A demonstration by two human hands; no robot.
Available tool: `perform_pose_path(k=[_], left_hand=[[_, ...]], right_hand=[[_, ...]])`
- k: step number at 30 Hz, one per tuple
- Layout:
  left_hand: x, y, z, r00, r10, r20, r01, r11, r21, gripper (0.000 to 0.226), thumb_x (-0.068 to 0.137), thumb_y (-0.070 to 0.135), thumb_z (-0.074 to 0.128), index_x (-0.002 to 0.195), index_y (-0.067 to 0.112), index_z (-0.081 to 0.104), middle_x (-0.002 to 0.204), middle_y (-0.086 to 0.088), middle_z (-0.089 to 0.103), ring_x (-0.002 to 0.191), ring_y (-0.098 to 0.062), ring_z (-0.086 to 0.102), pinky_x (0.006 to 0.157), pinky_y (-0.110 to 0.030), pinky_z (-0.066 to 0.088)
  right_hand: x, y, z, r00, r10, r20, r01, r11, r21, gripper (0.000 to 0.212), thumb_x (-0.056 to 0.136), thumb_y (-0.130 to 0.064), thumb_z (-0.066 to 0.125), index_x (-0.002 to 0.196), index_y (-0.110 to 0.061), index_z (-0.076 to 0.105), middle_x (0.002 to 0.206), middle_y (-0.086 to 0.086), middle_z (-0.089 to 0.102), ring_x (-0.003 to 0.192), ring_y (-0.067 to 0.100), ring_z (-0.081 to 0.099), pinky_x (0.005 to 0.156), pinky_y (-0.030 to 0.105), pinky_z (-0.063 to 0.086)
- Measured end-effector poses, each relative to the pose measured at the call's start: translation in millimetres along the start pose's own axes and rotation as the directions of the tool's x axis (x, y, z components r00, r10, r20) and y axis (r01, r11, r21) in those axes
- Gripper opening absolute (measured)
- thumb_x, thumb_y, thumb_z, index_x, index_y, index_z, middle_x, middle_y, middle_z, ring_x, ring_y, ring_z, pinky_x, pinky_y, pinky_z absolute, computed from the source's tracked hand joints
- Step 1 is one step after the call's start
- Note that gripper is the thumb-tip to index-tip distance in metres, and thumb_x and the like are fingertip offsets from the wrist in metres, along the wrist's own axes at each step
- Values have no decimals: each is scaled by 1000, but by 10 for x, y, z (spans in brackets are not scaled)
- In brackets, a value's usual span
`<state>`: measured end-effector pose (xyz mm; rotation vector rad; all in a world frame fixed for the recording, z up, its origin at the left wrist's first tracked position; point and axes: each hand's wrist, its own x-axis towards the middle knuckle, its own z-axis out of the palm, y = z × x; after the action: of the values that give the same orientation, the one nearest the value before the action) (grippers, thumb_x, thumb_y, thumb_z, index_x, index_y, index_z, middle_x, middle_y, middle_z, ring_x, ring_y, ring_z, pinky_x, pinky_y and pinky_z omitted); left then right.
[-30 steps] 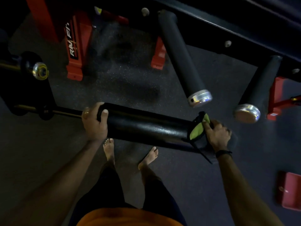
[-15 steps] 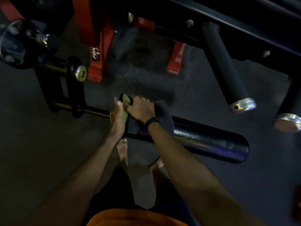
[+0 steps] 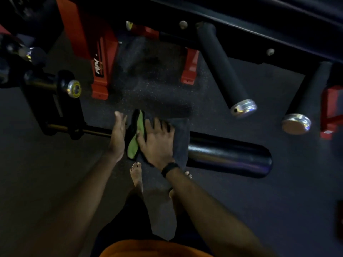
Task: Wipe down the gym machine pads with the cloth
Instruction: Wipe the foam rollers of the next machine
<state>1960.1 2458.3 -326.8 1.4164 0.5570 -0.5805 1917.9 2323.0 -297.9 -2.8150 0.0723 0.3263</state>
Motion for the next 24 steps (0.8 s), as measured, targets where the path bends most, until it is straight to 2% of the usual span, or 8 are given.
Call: perform_pose_path(k=[3,5,8,11,13,17,20,24], left_hand=[[1,-18,160,999,38,6,-38,999,24,57,106,53,19,146,19,42,124,17,59,104,10,60,92,-15,49],[23,4,184,999,15,-42,-14,1000,16,56,107,50,19,145,17,44,128,12,56,114,0,58,85,-13,49],[87,-14,103,997,-11,-75,18,996,86,68,105,56,19,152,10,36,152,0,42,139,-18,43,102,-26,43],[66,-13,78,996,-75,-54,81,989,123,81,98,71,22,156,16,30,161,-1,30,145,-19,34,116,-37,30],[91,-34,33,990,-109,-86,121,980,156,87,93,78,28,154,18,36,159,-2,36,144,-19,37,121,-41,26],[517,-282,-118,951,-139,-275,231,913,335,117,59,101,42,137,15,58,139,-10,59,127,-29,56,111,-50,42],[296,-9,248,930,-67,-361,234,866,442,90,85,77,47,137,5,56,141,-17,55,129,-34,52,113,-46,36],[347,-76,362,903,130,-409,220,677,702,67,98,58,46,131,2,61,140,-23,55,129,-39,50,110,-45,34]], right_hand=[[113,-41,9,998,56,18,-56,998,6,44,99,-49,36,121,-20,61,113,8,64,102,29,55,90,45,35],[415,-45,-55,981,140,131,-150,986,70,45,101,-49,36,108,-18,68,107,9,69,97,30,59,87,44,33],[625,97,-108,955,145,259,-206,952,225,48,103,-49,36,101,-15,70,110,11,71,103,31,62,87,43,34],[347,355,-148,993,101,60,-111,974,199,44,102,-47,39,93,-20,72,98,7,73,93,29,64,80,38,36],[155,628,-145,993,122,-1,-122,989,83,42,98,-48,39,98,-23,73,97,5,72,92,30,64,83,39,40],[-133,1498,-235,978,181,-105,-181,983,4,41,90,-49,44,95,-22,74,89,4,73,85,30,66,84,39,43],[-450,2165,-336,969,214,-120,-226,970,-94,45,90,-49,40,107,-21,71,97,5,73,92,30,66,93,42,42],[-787,2902,-526,926,331,-179,-357,924,-135,47,93,-47,36,96,-14,71,100,10,72,95,32,64,96,44,39]])
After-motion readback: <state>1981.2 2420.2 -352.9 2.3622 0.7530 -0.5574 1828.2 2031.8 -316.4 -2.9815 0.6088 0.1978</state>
